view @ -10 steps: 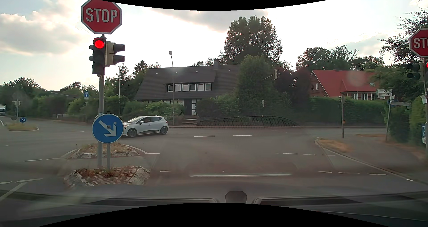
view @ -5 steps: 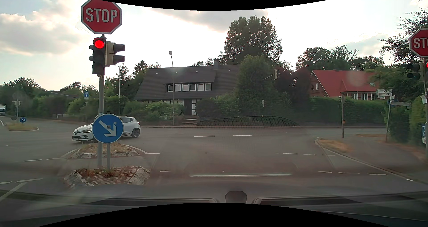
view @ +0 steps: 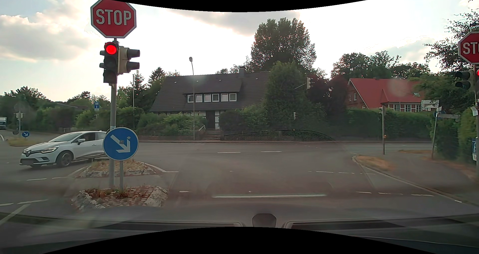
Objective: Follow the waypoints while adhering to traffic rules and regulations
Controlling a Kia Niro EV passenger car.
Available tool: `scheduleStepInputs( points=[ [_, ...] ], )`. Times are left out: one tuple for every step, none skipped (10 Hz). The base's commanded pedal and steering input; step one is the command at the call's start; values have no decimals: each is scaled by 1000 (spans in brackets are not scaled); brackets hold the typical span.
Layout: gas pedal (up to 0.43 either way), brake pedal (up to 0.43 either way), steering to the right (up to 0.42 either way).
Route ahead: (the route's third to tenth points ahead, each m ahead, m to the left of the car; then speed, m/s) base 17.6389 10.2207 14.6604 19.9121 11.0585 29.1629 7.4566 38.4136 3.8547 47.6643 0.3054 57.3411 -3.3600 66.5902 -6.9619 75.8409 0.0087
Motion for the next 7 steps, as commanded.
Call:
scheduleStepInputs(
  points=[
    [0,250,-5],
    [0,250,-6],
    [0,250,-5],
    [0,250,-5],
    [0,250,-5],
    [0,250,-5],
    [0,250,-5]
  ],
)
